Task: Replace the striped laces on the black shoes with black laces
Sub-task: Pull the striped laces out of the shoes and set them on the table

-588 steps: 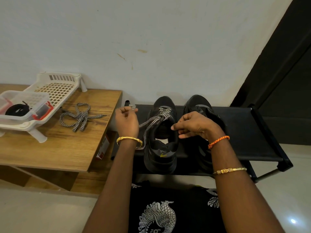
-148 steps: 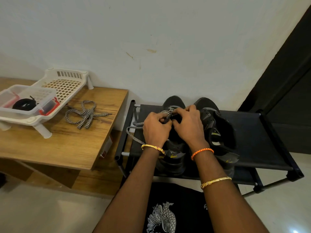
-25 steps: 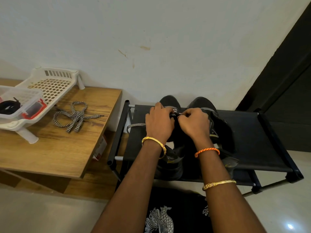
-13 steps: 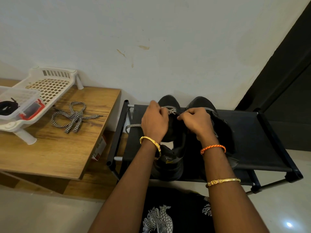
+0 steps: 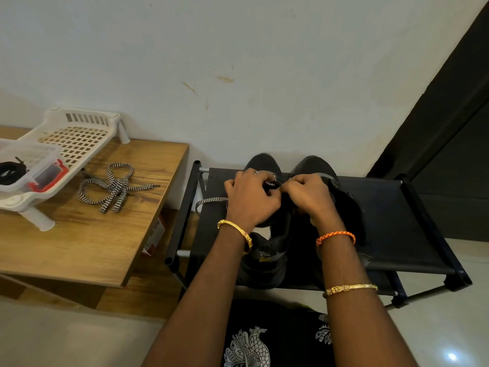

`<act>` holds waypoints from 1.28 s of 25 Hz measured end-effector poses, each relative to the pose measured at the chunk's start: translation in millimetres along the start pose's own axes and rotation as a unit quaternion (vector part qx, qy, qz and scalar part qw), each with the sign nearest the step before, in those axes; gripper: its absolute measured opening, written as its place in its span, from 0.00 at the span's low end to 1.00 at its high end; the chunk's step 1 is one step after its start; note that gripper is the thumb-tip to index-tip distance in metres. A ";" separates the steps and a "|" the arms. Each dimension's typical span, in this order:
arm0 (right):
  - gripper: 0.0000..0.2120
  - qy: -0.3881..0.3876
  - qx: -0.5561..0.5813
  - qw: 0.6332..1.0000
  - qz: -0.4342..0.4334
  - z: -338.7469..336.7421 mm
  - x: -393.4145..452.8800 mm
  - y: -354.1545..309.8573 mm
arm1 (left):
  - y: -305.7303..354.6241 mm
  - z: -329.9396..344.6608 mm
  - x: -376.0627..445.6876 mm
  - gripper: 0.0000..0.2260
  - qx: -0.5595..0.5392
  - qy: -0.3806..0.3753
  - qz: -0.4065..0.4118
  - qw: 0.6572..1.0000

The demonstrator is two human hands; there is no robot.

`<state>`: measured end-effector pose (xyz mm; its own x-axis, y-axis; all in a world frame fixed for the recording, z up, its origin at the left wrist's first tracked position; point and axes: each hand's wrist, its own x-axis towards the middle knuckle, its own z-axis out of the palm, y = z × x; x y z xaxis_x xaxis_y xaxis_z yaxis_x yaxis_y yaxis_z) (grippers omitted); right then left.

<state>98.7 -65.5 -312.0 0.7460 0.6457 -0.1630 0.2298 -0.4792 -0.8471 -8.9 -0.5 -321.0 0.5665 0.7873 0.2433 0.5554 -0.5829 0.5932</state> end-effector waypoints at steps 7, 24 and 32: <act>0.02 -0.056 0.057 0.996 0.036 -3.4 2.1 -2.6 | -0.5 3.4 0.1 0.06 0.068 0.064 0.000 0.996; 0.01 -0.043 0.068 0.996 0.038 -0.5 2.0 -0.3 | -0.7 -10.0 1.3 0.05 -0.035 -0.002 -0.105 0.994; 0.01 -0.033 0.047 0.998 0.027 0.1 0.1 0.4 | 4.1 3.7 2.5 0.07 -0.034 0.024 -0.136 0.990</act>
<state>98.8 -65.5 -312.3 0.7118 0.6601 -0.2399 0.1285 -0.4582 -0.8795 -3.0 -1.7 -320.8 0.3724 0.9224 0.1028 0.6403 -0.3355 0.6910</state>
